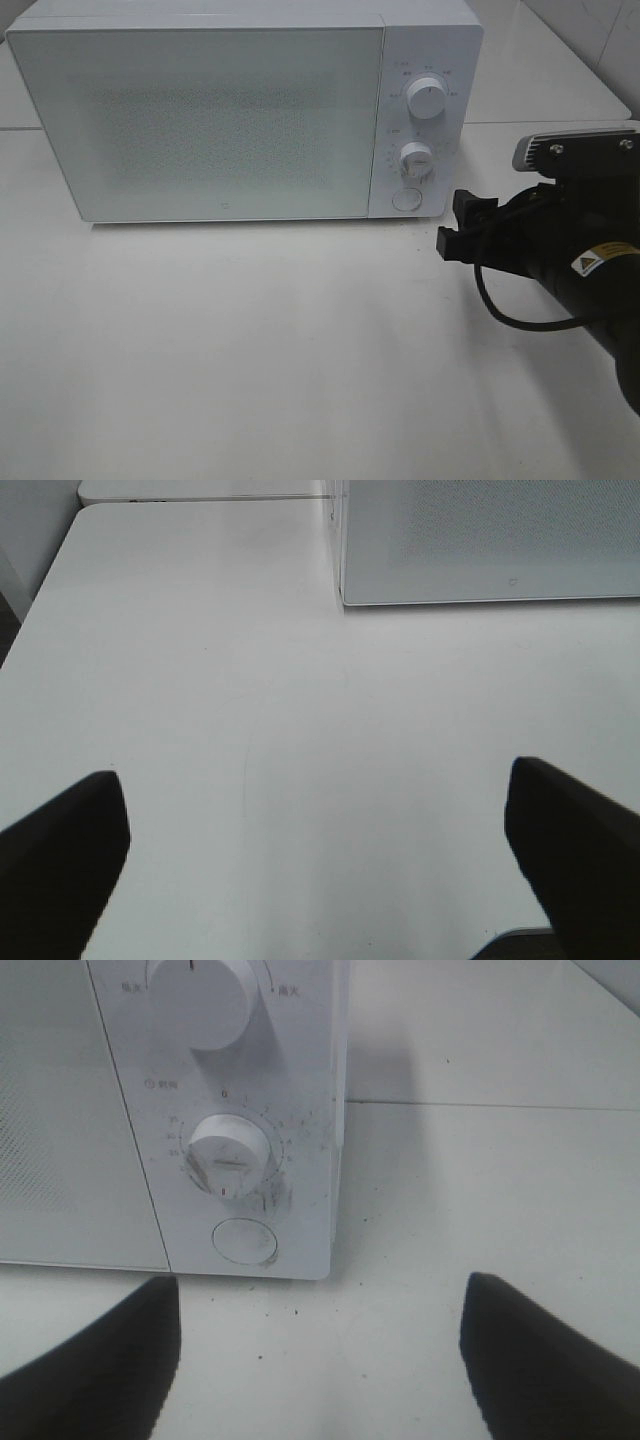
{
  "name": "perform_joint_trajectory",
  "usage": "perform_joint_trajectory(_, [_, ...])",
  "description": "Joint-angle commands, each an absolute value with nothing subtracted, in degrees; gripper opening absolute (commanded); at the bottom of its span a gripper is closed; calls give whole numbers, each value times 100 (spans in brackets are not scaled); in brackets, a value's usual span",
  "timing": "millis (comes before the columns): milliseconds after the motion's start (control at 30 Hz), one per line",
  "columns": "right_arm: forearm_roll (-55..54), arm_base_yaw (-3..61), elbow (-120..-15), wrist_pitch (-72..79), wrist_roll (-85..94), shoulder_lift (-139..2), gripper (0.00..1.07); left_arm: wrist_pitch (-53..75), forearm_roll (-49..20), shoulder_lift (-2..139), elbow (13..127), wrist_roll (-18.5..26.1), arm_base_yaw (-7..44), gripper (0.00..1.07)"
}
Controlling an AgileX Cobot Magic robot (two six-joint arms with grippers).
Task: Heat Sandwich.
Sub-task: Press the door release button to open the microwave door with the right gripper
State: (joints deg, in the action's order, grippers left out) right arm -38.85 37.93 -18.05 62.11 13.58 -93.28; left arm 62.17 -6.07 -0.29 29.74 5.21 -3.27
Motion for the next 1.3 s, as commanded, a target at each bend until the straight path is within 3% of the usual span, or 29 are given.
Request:
perform_joint_trajectory(33, [-4223,4005,-1965,6366,1581,-9471,75,6136,-613,-120,2968,510,-292,98])
perform_joint_trajectory(667, [-4354,4211,-2447,6073,1071,-9878,75,6136,-613,-120,2968,510,-292,98])
perform_joint_trajectory(1300, [-4343,4211,-2447,6039,-4985,-9878,74,6136,-613,-120,2968,510,-292,98])
